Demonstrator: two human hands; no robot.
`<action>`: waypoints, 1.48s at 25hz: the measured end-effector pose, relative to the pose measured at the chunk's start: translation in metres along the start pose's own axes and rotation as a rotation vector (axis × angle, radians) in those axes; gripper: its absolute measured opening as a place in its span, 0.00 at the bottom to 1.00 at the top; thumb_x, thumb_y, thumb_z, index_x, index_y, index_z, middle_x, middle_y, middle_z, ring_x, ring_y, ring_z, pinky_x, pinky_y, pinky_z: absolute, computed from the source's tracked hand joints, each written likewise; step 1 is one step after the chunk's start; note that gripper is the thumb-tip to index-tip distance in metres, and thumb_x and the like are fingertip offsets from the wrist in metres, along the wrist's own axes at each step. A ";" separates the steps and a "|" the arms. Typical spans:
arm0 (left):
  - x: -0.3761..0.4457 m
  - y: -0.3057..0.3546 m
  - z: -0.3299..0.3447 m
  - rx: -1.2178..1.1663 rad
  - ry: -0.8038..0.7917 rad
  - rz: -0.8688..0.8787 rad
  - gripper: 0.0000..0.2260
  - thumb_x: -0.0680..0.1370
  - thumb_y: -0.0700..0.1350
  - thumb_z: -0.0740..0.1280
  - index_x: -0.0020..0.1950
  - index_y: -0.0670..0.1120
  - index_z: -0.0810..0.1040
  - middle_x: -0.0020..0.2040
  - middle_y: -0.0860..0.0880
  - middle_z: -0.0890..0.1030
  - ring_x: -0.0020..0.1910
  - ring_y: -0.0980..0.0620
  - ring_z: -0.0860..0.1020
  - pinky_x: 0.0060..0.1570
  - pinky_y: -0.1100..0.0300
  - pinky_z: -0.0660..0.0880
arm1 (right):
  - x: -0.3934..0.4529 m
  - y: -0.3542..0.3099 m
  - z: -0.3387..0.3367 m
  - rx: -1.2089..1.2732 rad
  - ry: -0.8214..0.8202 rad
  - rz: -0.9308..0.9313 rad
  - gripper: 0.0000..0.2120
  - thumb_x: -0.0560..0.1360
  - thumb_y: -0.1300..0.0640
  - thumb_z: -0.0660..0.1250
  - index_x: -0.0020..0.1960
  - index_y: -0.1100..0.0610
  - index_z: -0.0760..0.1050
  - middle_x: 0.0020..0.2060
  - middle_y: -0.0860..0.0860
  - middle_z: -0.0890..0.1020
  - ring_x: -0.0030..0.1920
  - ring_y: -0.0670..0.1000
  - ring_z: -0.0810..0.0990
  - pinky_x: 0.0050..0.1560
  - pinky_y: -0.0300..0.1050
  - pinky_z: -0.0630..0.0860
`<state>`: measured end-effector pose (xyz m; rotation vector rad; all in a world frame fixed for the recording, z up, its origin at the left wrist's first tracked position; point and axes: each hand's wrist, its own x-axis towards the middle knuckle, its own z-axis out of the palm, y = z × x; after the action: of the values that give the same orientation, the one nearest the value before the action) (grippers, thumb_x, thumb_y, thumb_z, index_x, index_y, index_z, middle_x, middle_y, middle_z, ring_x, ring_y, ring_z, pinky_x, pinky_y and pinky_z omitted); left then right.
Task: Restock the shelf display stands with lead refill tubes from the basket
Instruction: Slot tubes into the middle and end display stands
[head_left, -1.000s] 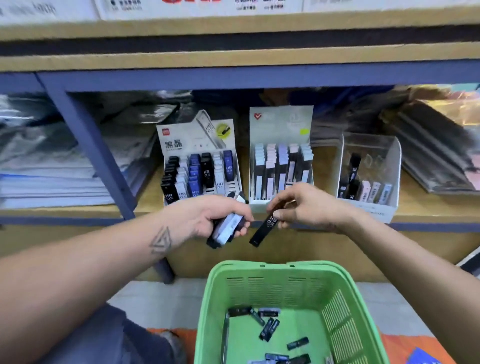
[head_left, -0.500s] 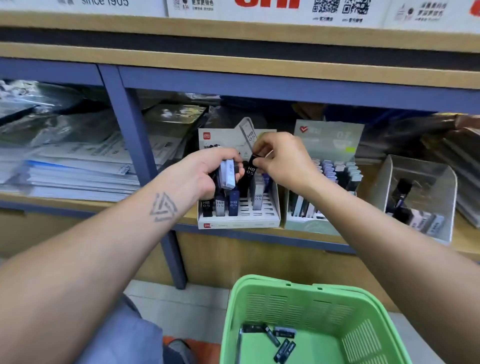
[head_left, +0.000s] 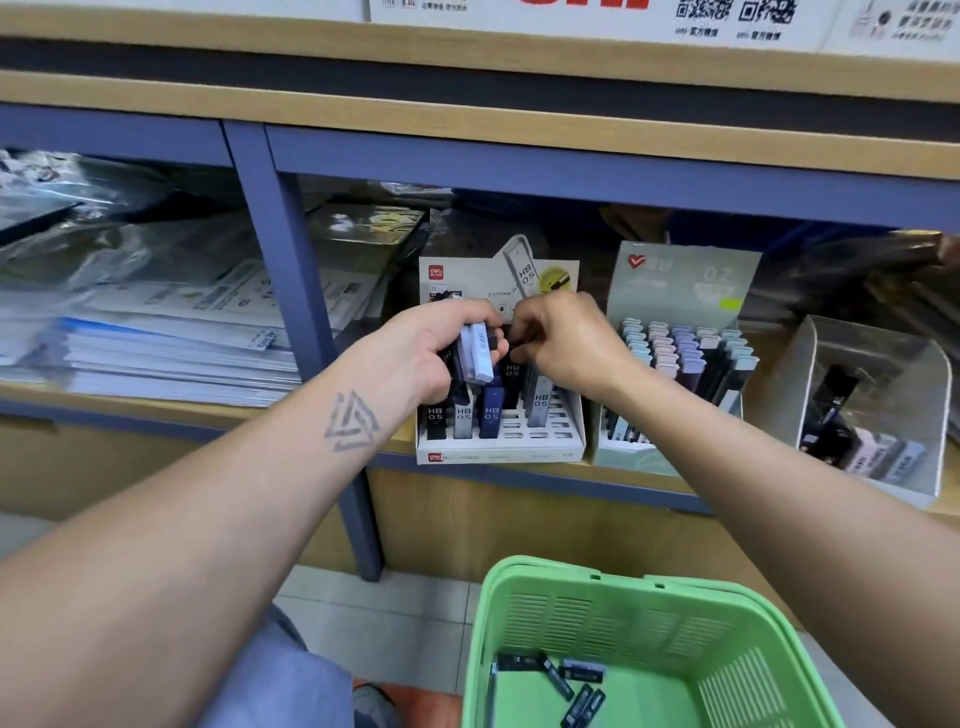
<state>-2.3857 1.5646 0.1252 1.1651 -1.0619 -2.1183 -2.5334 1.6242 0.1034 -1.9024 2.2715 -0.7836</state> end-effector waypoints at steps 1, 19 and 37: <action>0.000 0.000 0.000 -0.003 -0.002 0.000 0.02 0.76 0.34 0.69 0.44 0.38 0.78 0.35 0.44 0.78 0.24 0.52 0.77 0.22 0.64 0.75 | -0.002 -0.001 -0.001 -0.012 -0.021 -0.002 0.10 0.70 0.59 0.77 0.39 0.47 0.78 0.42 0.48 0.83 0.45 0.53 0.82 0.49 0.53 0.81; 0.008 -0.015 0.047 -0.053 0.093 0.138 0.32 0.60 0.37 0.74 0.65 0.39 0.76 0.46 0.38 0.83 0.32 0.43 0.82 0.33 0.45 0.80 | -0.053 -0.014 -0.058 0.843 -0.197 0.350 0.17 0.72 0.66 0.77 0.58 0.64 0.75 0.41 0.63 0.85 0.37 0.60 0.86 0.33 0.42 0.81; -0.013 -0.051 0.141 0.307 -0.052 0.239 0.11 0.71 0.31 0.75 0.50 0.31 0.77 0.35 0.37 0.81 0.25 0.47 0.78 0.27 0.60 0.77 | -0.116 0.112 -0.113 0.934 0.233 0.330 0.05 0.73 0.71 0.73 0.44 0.62 0.83 0.41 0.59 0.86 0.45 0.55 0.86 0.50 0.44 0.83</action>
<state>-2.5030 1.6583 0.1363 1.0580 -1.5108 -1.8536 -2.6499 1.7816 0.1234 -1.0223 1.7116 -1.6654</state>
